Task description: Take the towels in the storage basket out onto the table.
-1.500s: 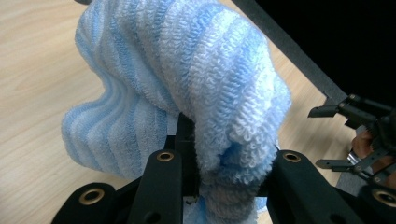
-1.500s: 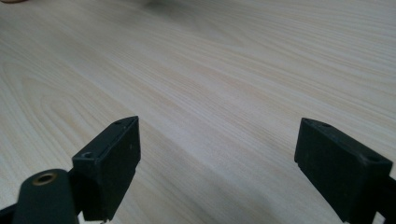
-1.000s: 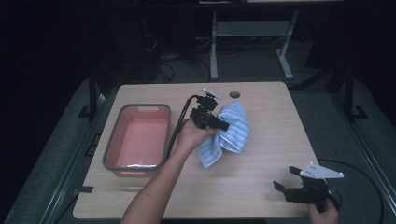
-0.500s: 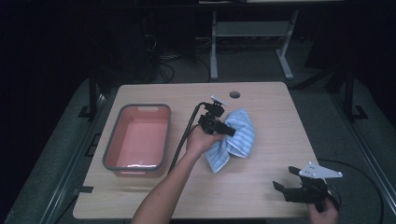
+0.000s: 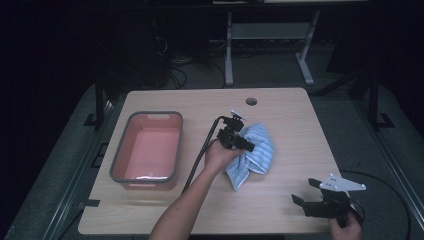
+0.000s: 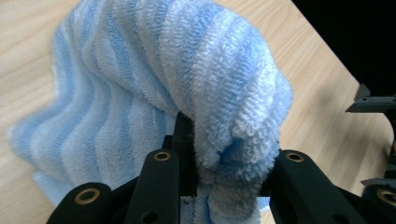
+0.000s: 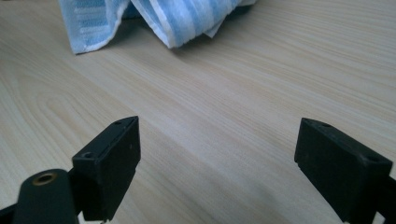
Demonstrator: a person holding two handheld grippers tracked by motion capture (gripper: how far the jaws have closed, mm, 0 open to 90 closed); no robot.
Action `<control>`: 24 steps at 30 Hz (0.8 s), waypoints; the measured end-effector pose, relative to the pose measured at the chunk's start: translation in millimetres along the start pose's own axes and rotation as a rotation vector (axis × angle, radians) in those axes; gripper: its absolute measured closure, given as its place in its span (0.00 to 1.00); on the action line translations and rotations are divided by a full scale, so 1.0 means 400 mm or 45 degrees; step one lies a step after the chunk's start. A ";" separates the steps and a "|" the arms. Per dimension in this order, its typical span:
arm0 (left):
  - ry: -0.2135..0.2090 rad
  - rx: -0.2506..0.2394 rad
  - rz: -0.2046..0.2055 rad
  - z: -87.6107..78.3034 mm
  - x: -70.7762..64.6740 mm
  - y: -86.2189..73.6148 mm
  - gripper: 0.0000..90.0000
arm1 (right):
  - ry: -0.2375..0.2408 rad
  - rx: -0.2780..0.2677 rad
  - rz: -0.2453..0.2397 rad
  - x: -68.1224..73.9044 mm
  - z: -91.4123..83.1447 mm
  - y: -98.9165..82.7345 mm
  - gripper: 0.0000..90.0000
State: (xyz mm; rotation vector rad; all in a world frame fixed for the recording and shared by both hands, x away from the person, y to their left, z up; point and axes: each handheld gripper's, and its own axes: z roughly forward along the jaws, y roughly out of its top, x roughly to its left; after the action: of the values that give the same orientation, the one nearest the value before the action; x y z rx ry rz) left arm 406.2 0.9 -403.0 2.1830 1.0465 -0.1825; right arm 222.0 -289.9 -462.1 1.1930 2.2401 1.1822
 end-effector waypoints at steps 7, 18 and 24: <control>0.003 0.011 -0.017 0.037 0.003 -0.020 0.78 | 0.003 -0.001 -0.005 0.003 -0.002 0.000 0.15; 0.027 0.026 0.015 0.053 -0.006 -0.037 0.68 | -0.001 -0.009 -0.006 0.000 -0.007 -0.001 0.15; 0.028 -0.018 0.026 0.027 -0.012 -0.042 0.49 | -0.005 -0.009 -0.011 0.003 -0.007 0.001 0.15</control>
State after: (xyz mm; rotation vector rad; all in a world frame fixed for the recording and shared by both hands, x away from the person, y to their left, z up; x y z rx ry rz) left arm 392.5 -1.9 -417.9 2.1865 1.0344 -0.1411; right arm 219.6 -290.4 -460.1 1.1807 2.2340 1.1821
